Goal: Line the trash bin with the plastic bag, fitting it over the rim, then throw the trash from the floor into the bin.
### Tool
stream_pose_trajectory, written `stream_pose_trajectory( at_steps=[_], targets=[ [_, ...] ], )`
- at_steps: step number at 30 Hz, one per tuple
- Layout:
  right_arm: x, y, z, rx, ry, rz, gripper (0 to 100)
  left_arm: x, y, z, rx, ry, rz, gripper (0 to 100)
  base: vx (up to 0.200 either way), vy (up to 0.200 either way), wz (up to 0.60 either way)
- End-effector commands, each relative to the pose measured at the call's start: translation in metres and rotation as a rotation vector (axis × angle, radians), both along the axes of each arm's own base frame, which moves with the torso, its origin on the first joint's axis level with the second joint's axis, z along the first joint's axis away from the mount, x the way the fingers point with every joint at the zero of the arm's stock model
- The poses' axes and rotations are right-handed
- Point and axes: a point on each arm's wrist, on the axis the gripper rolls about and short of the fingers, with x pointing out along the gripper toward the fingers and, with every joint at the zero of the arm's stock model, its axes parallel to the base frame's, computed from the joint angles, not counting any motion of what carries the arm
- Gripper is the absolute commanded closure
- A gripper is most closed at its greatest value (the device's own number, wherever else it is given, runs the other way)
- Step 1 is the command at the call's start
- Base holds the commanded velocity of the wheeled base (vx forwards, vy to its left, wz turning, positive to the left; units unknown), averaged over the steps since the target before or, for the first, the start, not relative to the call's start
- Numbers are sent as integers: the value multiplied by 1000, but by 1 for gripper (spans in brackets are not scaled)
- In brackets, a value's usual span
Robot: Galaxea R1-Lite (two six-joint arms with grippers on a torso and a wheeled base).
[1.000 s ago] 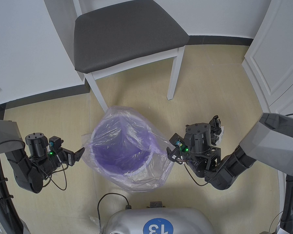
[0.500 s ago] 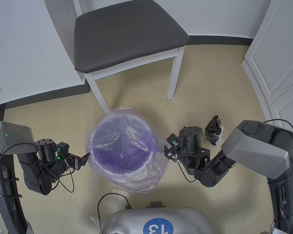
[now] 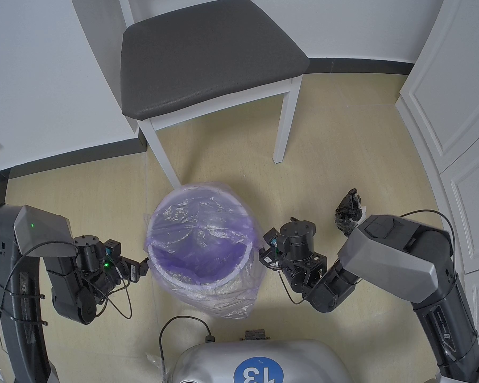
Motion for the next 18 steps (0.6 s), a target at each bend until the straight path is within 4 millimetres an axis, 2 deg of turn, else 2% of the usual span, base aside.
stream_pose_trajectory(
  at_steps=[1,4,8,12,18],
  targets=[
    [-10,-1,44,40,-55,15,0,-2,4,19,-8,-48,12,0,0,0,0],
    [-17,-5,72,64,-86,21,0,-7,11,40,-16,-89,20,0,0,0,0],
    [-28,-13,98,78,-99,39,0,-19,17,64,-28,-132,6,0,0,0,0],
    [-40,-20,110,68,-76,60,0,-33,17,75,-39,-110,-52,0,0,0,0],
    [-49,-25,111,49,-38,80,0,-37,19,81,-39,-84,-50,0,0,0,0]
  ],
)
